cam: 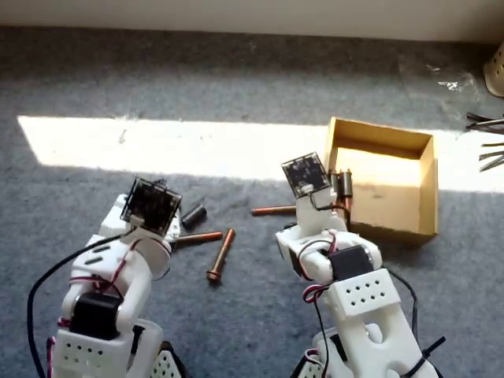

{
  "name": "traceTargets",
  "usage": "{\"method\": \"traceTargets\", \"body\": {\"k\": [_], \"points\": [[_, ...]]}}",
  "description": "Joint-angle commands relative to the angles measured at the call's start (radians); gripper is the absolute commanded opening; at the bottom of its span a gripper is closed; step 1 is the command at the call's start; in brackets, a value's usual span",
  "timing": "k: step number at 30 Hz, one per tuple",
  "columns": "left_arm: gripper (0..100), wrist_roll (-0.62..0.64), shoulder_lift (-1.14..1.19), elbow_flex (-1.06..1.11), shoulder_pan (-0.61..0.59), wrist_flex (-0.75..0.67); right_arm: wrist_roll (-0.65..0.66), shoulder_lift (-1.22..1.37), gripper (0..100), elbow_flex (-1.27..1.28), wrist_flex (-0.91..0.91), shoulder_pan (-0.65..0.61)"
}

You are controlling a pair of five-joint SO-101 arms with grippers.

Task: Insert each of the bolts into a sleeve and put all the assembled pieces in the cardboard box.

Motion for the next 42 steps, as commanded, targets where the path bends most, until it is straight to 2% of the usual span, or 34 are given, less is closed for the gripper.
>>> {"method": "traceTargets", "body": {"k": [1,6,10,13,18,22,26,32,34,39,42], "points": [[1,-0.006,0.348,-0.211,0.018,0.005,-0.002,0.002,0.5,-0.012,-0.03,0.008],[1,-0.012,0.657,-0.366,0.018,0.087,-0.002,-0.001,0.5,0.008,-0.05,0.008],[1,-0.127,0.845,-0.463,0.018,0.201,0.0,0.001,0.5,0.05,-0.114,0.008],[1,-0.17,0.934,-0.498,0.015,0.236,0.0,0.001,0.5,0.051,-0.114,0.008],[1,-0.212,0.989,-0.503,0.018,0.241,0.0,0.001,0.5,0.054,-0.114,0.008],[1,-0.367,1.04,-0.496,0.012,0.241,0.0,0.001,0.5,0.054,-0.114,0.008],[1,-0.605,1.124,-0.498,0.012,0.241,0.0,0.001,0.5,0.054,-0.114,0.008],[1,-0.839,1.224,-0.498,0.012,0.242,0.011,0.001,0.5,0.054,-0.116,0.008],[3,-0.879,1.237,-0.498,0.016,0.262,0.041,-0.001,0.5,0.056,-0.12,0.008],[16,-0.908,1.248,-0.498,0.012,0.269,0.051,-0.001,0.5,0.056,-0.12,0.008],[16,-0.907,1.25,-0.496,0.018,0.272,0.052,-0.001,0.5,0.056,-0.12,0.008]]}}
